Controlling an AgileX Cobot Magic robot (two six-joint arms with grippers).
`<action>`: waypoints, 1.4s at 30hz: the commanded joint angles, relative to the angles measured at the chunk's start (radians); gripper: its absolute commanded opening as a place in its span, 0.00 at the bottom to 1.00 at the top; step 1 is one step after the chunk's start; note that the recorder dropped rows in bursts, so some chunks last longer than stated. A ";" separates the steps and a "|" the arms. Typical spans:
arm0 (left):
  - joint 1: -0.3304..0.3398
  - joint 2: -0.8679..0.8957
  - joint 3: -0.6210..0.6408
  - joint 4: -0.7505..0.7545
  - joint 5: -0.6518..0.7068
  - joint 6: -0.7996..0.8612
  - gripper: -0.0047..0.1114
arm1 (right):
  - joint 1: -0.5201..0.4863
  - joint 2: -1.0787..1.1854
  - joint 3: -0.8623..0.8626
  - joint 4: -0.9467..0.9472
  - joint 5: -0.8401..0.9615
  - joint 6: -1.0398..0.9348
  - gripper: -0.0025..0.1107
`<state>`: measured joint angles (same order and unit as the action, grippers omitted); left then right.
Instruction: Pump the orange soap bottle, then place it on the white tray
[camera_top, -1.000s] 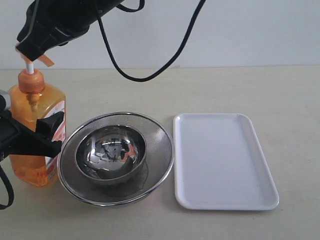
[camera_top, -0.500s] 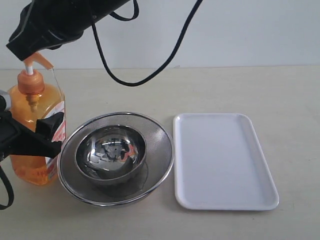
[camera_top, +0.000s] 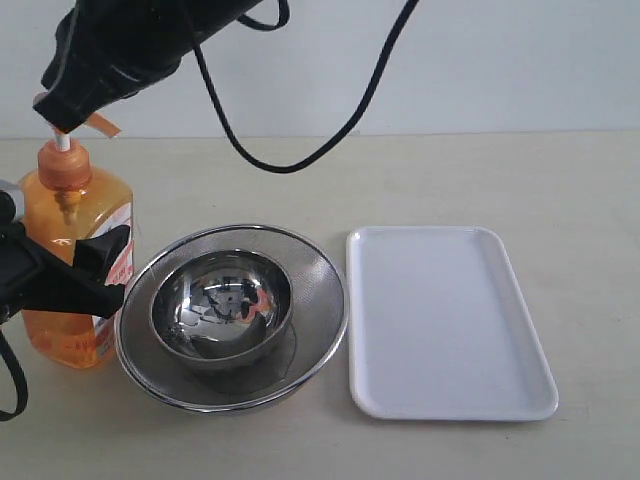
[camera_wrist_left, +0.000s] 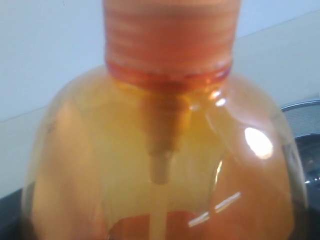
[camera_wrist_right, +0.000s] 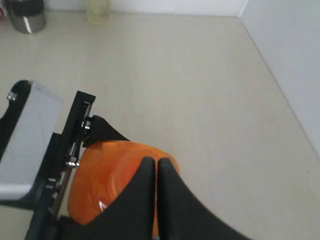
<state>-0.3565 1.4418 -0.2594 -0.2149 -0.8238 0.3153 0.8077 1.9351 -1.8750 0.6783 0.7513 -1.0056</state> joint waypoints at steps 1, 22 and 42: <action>-0.005 -0.003 -0.005 0.011 -0.013 -0.009 0.08 | 0.001 -0.089 -0.013 -0.089 -0.009 -0.006 0.02; -0.005 -0.288 -0.015 -0.268 -0.015 0.239 0.08 | -0.153 -0.448 0.400 -0.521 -0.056 0.455 0.02; -0.087 -0.379 -0.441 0.605 0.400 -0.495 0.08 | -0.279 -0.817 1.077 -0.506 -0.512 0.814 0.02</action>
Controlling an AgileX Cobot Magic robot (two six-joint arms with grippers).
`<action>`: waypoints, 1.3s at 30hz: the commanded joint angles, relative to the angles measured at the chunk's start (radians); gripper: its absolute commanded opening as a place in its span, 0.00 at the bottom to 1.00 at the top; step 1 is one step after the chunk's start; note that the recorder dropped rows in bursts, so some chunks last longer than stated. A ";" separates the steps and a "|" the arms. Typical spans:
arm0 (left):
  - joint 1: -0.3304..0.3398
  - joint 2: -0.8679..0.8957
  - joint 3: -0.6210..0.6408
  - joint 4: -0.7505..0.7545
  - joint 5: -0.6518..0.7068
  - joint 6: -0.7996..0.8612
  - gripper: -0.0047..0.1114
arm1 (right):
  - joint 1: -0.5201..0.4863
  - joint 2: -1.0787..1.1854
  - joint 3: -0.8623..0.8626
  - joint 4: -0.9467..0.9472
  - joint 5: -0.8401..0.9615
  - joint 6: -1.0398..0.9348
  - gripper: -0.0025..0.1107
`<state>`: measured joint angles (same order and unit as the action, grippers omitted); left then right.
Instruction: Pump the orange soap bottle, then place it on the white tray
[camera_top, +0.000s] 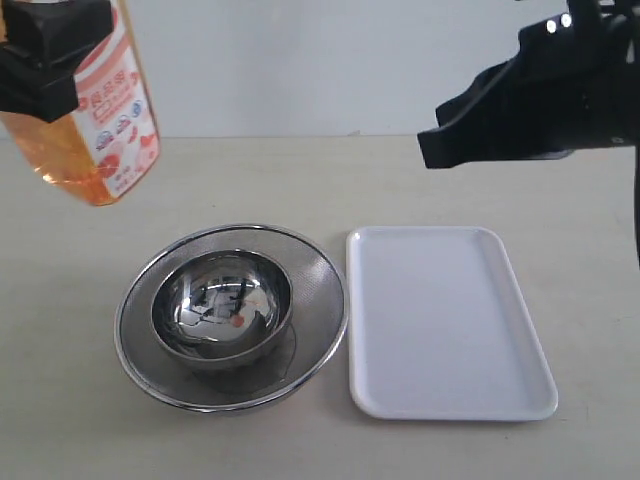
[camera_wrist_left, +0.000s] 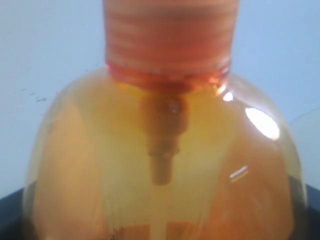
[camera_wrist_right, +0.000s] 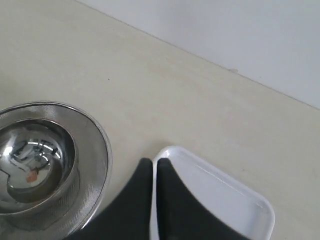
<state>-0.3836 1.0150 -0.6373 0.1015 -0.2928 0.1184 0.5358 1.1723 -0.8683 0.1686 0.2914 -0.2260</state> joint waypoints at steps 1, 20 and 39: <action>-0.078 0.073 -0.079 0.318 -0.148 -0.351 0.08 | -0.007 -0.067 0.084 0.003 -0.055 0.039 0.02; -0.373 0.680 -0.470 0.366 -0.172 -0.420 0.08 | -0.462 -0.478 0.323 -0.041 0.082 0.236 0.02; -0.384 1.052 -0.562 0.366 -0.416 -0.537 0.08 | -0.468 -0.665 0.404 -0.043 0.214 0.255 0.02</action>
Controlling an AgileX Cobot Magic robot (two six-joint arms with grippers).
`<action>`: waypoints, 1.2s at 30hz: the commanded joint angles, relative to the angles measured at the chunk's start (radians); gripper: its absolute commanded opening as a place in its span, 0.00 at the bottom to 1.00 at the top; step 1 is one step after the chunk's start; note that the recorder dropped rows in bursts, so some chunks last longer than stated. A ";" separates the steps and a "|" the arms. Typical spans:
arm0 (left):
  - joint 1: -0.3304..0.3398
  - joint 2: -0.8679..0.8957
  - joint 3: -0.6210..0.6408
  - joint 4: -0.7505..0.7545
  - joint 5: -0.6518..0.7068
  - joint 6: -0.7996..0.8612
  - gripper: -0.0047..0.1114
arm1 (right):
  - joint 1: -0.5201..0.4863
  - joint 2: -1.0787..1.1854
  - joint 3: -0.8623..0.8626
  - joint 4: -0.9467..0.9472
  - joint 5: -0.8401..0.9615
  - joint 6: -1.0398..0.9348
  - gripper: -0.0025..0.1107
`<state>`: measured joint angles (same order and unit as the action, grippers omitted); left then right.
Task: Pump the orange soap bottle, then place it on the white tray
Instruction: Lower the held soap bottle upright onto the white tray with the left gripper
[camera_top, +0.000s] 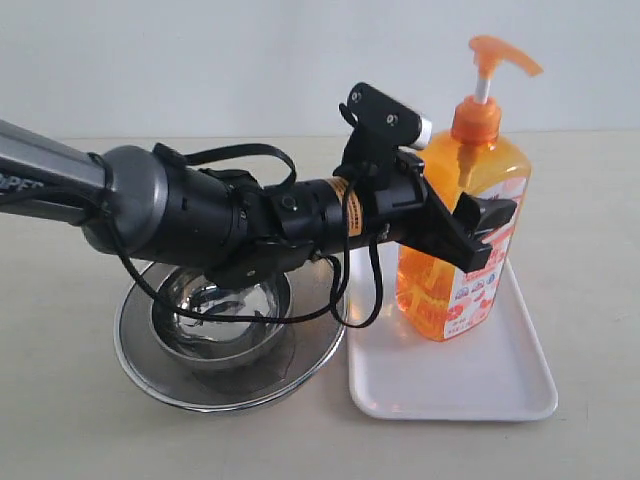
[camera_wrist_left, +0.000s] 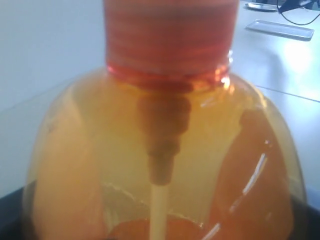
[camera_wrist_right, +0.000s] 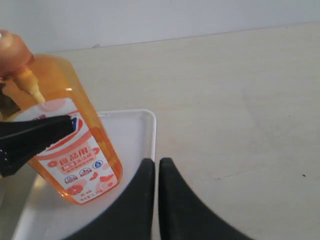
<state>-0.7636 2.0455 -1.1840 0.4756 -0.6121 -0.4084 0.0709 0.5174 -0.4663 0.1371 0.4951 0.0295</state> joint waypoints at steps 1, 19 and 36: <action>-0.004 0.025 -0.015 -0.008 -0.097 -0.010 0.10 | -0.003 -0.010 0.002 -0.011 0.010 -0.001 0.02; -0.004 0.022 -0.015 0.003 -0.093 -0.048 0.86 | -0.003 -0.010 0.002 -0.013 0.010 -0.002 0.02; 0.002 -0.226 -0.015 0.173 0.153 -0.046 0.87 | -0.003 -0.010 0.002 -0.017 0.002 -0.004 0.02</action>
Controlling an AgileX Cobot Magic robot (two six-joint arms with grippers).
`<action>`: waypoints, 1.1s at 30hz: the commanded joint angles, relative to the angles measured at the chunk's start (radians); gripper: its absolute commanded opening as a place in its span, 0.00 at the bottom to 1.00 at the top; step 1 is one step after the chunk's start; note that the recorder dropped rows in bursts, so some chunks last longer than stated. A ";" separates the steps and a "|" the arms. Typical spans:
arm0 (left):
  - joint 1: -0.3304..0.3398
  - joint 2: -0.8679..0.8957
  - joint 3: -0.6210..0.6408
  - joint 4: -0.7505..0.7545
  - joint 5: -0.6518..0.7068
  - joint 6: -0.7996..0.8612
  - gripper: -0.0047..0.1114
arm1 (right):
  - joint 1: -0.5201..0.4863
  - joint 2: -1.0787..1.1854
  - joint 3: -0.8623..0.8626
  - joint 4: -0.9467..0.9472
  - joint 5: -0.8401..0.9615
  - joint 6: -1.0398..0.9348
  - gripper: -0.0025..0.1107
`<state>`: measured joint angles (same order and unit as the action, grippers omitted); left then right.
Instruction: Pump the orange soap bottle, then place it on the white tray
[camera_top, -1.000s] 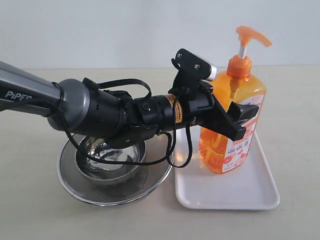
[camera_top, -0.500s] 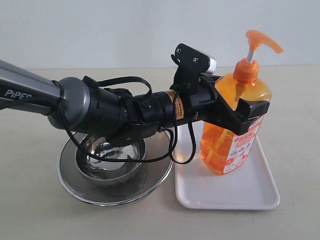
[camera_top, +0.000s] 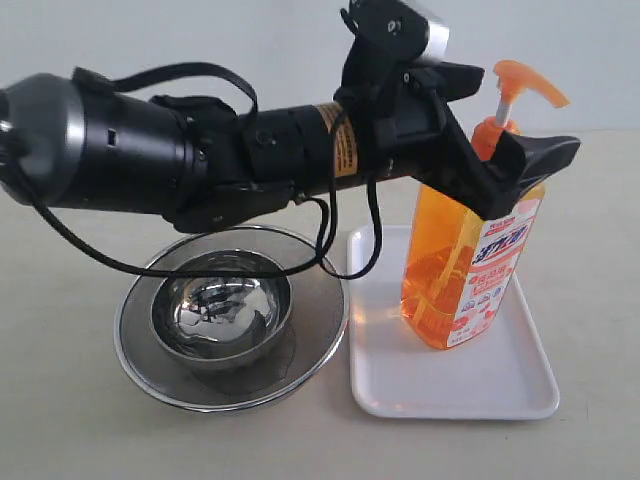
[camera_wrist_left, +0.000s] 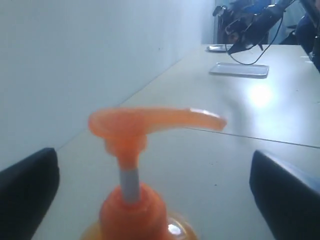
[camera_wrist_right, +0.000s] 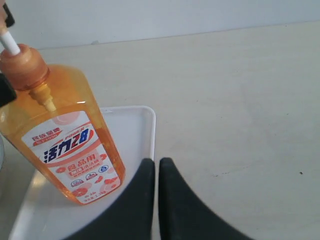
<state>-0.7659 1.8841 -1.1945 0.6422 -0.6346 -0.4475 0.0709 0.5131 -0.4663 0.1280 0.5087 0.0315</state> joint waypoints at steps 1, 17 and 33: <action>0.004 -0.084 -0.005 0.007 0.254 -0.007 0.87 | -0.003 -0.006 0.002 -0.008 -0.011 -0.006 0.02; 0.004 -0.289 0.154 0.039 0.674 0.043 0.08 | -0.001 0.013 0.153 0.615 -0.117 -0.647 0.02; 0.227 0.034 0.263 0.056 -0.216 -0.009 0.08 | -0.001 0.449 0.175 1.616 -0.015 -1.954 0.02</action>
<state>-0.5579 1.8727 -0.9361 0.6881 -0.7649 -0.4437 0.0709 0.9218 -0.2922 1.7130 0.4887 -1.8485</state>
